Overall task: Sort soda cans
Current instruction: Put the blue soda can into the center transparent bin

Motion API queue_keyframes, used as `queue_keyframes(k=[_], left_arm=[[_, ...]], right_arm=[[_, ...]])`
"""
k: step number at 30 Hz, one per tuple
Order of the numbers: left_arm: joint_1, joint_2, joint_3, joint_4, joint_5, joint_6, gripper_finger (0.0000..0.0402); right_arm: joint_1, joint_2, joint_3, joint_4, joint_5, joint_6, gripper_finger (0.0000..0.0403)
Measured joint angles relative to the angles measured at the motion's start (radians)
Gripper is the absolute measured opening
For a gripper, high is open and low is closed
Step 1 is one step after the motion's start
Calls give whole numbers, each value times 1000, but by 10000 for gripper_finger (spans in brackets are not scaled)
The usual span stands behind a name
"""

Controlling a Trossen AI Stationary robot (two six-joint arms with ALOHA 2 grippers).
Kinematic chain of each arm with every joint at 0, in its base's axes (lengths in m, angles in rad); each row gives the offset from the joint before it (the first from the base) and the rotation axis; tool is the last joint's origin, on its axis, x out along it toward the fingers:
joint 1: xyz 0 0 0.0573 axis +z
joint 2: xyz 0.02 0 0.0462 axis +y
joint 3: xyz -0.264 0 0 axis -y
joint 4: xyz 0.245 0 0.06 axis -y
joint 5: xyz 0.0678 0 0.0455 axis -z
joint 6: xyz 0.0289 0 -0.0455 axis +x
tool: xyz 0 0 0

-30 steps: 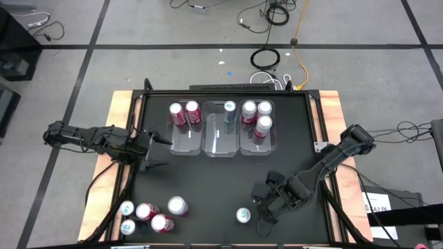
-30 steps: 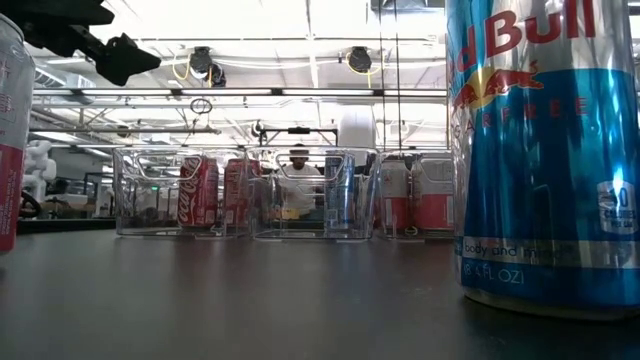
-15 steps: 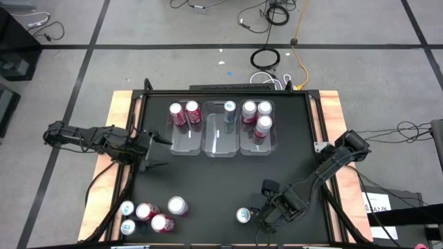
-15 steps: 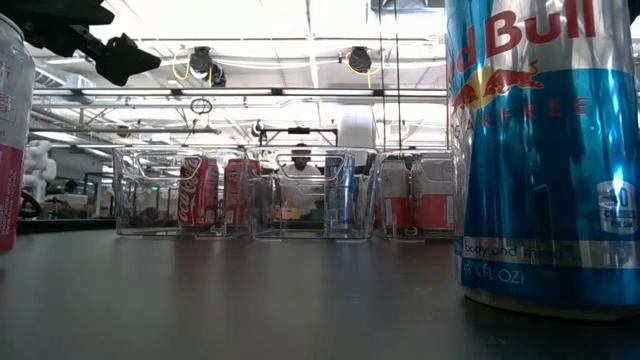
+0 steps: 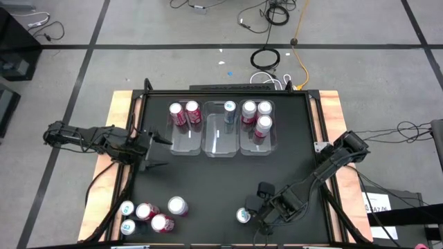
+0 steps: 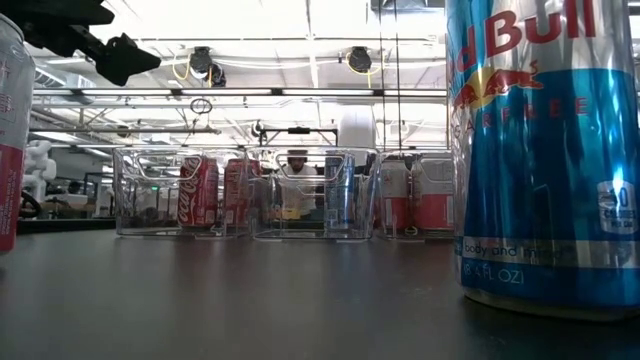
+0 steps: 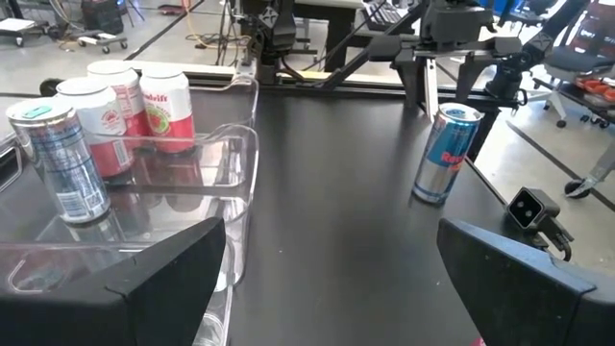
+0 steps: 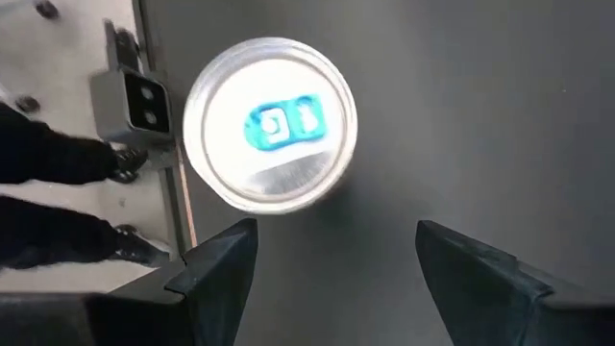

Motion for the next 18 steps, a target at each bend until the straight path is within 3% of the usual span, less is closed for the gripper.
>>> queue_keyframes(k=[12, 18], left_arm=[[0, 0, 0, 0, 0, 0, 386], [0, 0, 0, 0, 0, 0, 386]], right_arm=[[-1, 0, 0, 15, -4, -2, 278], [2, 0, 0, -7, -4, -39, 314]])
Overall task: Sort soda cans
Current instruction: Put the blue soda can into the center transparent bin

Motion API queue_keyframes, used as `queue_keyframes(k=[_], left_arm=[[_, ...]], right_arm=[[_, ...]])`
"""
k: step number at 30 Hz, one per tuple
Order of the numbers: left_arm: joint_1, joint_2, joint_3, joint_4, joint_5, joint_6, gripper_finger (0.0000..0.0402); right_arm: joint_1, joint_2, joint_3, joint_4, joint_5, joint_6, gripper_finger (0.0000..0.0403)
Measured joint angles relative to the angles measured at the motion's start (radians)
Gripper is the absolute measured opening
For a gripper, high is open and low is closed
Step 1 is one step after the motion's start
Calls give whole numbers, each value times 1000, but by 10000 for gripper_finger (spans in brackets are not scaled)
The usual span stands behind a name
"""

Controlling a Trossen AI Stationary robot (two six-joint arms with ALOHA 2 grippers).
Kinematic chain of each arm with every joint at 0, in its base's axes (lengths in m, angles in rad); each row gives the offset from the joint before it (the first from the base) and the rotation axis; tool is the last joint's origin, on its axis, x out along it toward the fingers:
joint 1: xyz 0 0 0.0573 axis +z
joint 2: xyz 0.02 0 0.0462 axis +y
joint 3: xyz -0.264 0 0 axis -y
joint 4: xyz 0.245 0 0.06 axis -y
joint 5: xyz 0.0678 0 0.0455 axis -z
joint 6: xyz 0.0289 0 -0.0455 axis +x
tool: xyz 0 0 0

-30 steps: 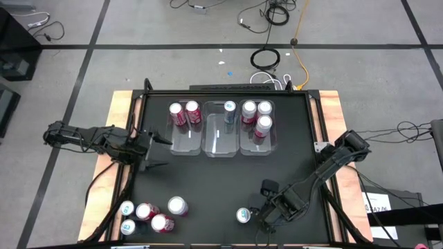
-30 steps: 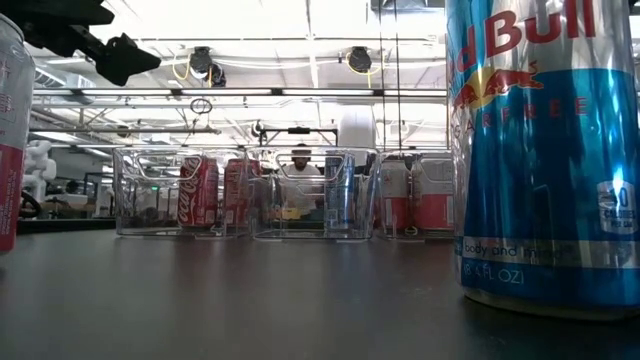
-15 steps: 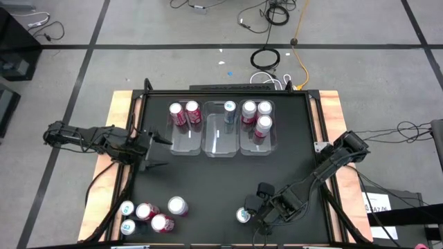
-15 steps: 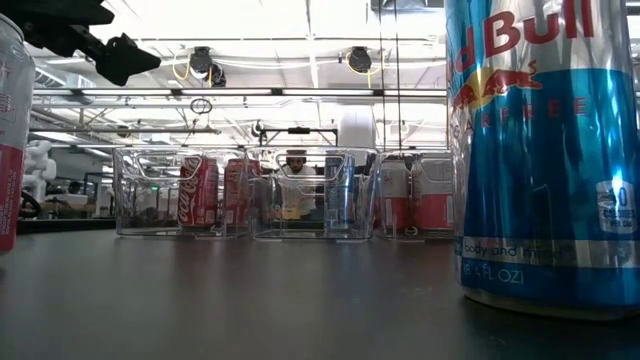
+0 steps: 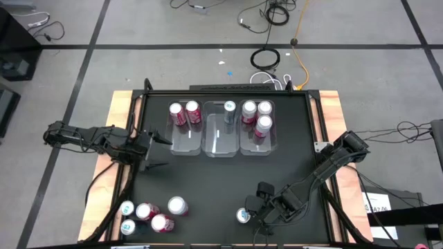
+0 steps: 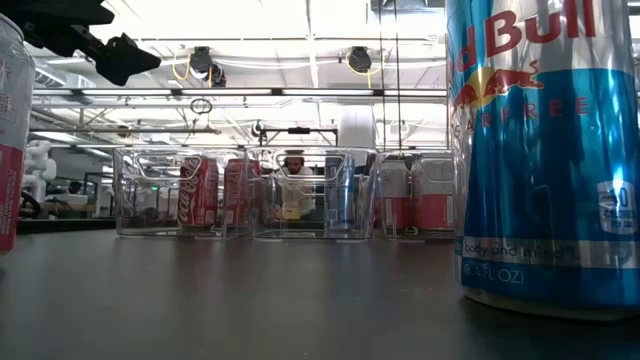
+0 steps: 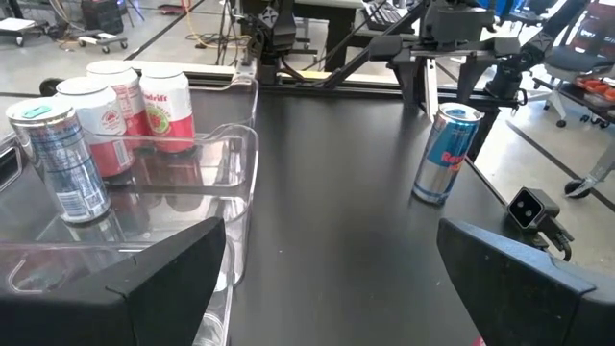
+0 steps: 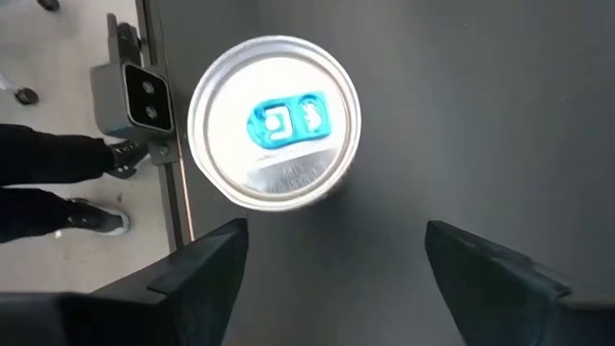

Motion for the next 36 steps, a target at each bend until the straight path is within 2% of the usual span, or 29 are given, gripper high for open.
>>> queue_keyframes(k=[5, 9, 15, 26, 36], left_arm=[[0, 0, 0, 0, 0, 0, 386], [0, 0, 0, 0, 0, 0, 386], [0, 0, 0, 0, 0, 0, 386], [0, 0, 0, 0, 0, 0, 386], [0, 0, 0, 8, 0, 0, 386]], right_arm=[[0, 0, 0, -3, 2, -40, 355], [0, 0, 0, 4, 2, -34, 369], [-1, 0, 0, 35, 9, -38, 369], [-8, 3, 0, 159, 47, -157, 369], [-34, 93, 0, 201, 56, -197, 368]])
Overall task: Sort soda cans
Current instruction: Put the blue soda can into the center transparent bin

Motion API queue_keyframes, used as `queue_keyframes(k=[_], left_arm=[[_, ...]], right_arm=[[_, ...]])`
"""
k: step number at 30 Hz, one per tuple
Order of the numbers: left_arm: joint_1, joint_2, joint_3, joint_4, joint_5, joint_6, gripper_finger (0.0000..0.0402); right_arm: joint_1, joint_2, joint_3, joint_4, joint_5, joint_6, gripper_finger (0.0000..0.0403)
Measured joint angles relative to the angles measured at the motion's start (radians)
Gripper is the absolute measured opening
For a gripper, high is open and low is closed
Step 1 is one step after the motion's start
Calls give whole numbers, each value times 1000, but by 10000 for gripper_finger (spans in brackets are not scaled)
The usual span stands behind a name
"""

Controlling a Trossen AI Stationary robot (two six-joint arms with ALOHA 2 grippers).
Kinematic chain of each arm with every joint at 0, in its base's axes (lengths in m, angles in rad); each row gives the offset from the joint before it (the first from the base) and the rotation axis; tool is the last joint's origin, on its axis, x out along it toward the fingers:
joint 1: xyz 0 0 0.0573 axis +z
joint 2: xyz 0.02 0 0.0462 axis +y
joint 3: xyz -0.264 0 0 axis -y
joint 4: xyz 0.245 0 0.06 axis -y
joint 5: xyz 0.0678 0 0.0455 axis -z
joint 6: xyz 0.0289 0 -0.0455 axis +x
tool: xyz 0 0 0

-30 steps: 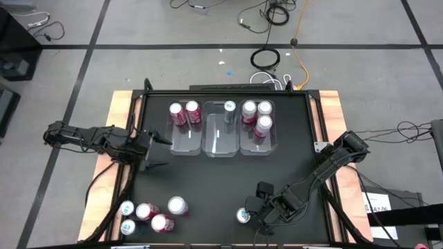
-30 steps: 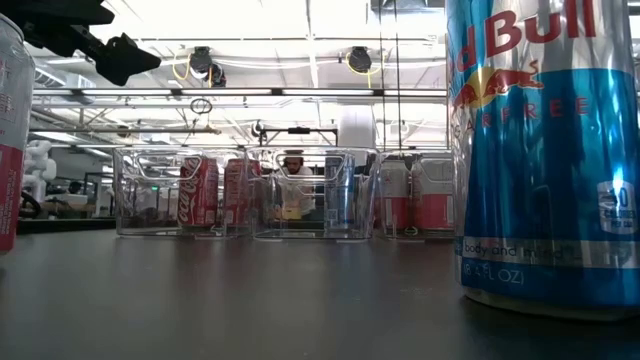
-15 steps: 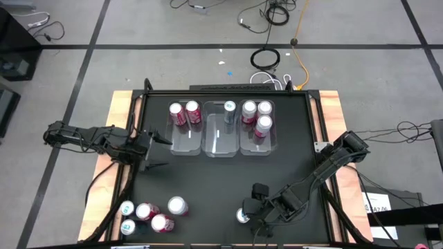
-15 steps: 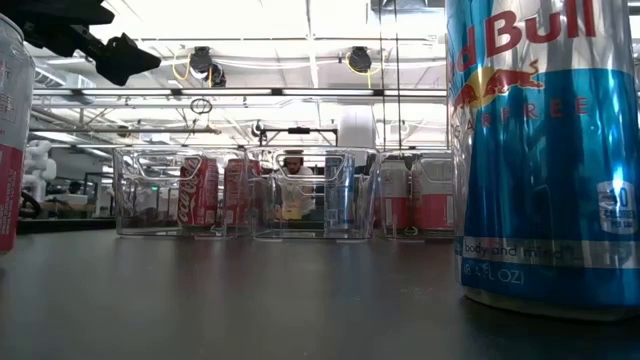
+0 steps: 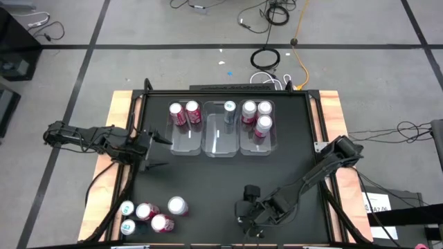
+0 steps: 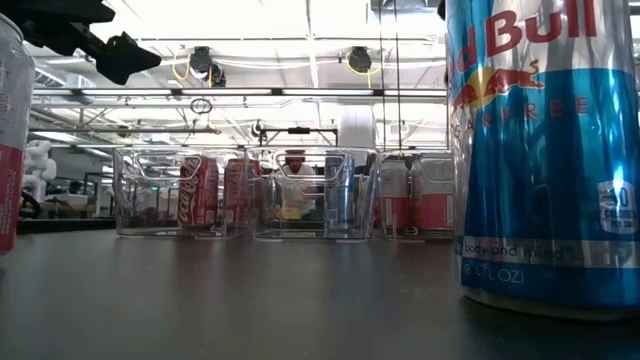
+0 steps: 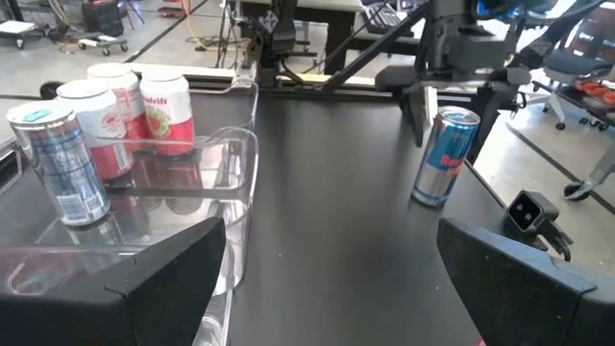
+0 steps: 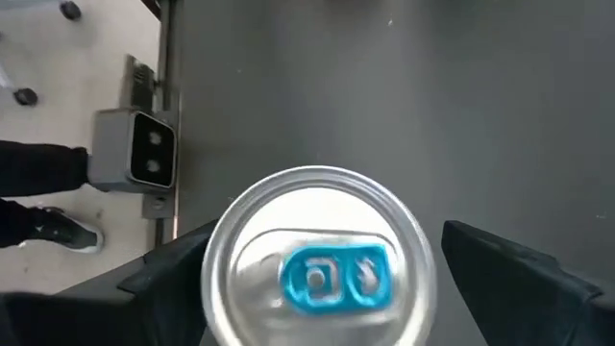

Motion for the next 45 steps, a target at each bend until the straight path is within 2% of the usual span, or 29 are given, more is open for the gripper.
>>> queue_keyframes(k=[3, 6, 14, 16, 23, 28, 32, 36, 42, 45], left_arm=[[0, 0, 0, 1, 0, 0, 386], [0, 0, 0, 0, 0, 0, 386], [0, 0, 0, 0, 0, 0, 386], [0, 0, 0, 0, 0, 0, 386], [0, 0, 0, 0, 0, 0, 386], [0, 0, 0, 0, 0, 0, 386], [0, 0, 0, 0, 0, 0, 386], [0, 0, 0, 0, 0, 0, 386], [0, 0, 0, -1, 0, 0, 386], [0, 0, 0, -1, 0, 0, 386]], right_arm=[[-5, 14, 0, -2, 0, 5, 365], [-8, 15, 0, -6, 0, 5, 345], [-14, 15, 0, -20, -11, 0, 235], [-23, 14, 14, -33, -28, -12, 218], [-107, 13, 172, -81, -18, -110, 218], [-200, 13, 353, -193, 76, -171, 230], [-308, 7, 456, -213, 149, -248, 232], [-445, 9, 469, -228, 158, -218, 224], [-643, 11, 394, -221, 151, -115, 229], [-721, 11, 335, -103, 61, -106, 228]])
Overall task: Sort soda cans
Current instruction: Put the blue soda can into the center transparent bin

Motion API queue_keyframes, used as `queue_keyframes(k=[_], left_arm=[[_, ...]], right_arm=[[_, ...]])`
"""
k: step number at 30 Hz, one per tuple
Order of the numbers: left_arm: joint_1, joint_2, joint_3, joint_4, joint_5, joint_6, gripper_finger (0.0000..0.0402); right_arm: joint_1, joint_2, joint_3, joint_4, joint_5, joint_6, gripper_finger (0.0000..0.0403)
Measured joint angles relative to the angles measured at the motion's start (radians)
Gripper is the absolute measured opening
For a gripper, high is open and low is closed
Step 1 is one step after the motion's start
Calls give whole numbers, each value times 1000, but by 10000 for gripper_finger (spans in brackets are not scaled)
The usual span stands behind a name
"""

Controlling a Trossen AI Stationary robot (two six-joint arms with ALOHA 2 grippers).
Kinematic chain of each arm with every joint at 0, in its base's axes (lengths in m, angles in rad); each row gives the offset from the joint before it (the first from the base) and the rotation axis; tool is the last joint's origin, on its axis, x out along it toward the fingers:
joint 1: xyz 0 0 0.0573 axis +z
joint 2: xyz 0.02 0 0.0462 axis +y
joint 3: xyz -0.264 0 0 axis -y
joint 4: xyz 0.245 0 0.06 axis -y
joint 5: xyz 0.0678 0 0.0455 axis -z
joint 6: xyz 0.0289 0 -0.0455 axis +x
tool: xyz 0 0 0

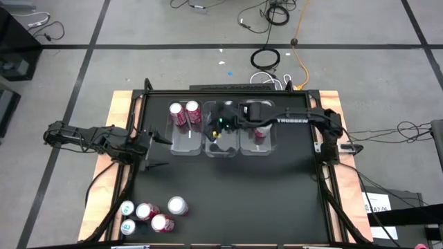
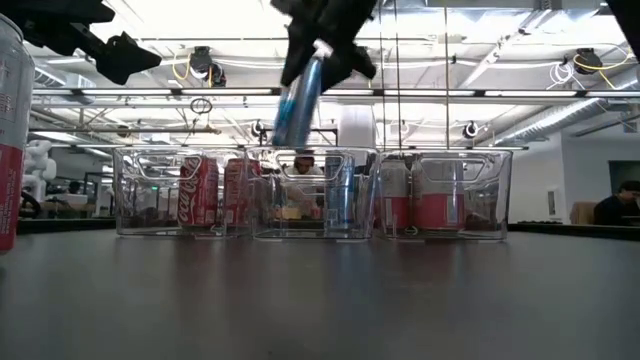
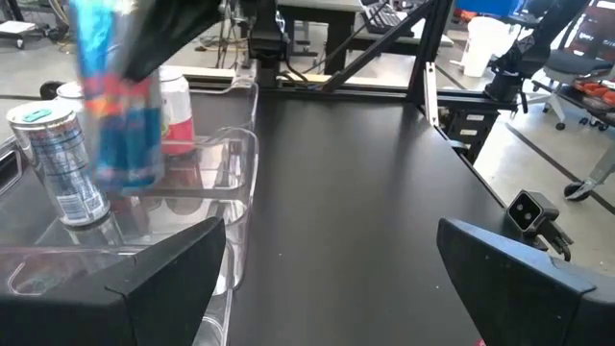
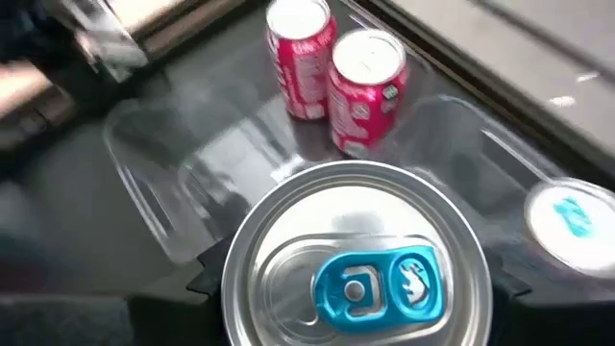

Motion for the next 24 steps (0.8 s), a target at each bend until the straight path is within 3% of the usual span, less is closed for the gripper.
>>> queue_keyframes(k=[5, 24], left_arm=[[0, 0, 0, 0, 0, 0, 386], [0, 0, 0, 0, 0, 0, 386]], right_arm=[[-88, 33, -65, 116, -94, 8, 227], [-196, 178, -55, 206, -92, -237, 230]])
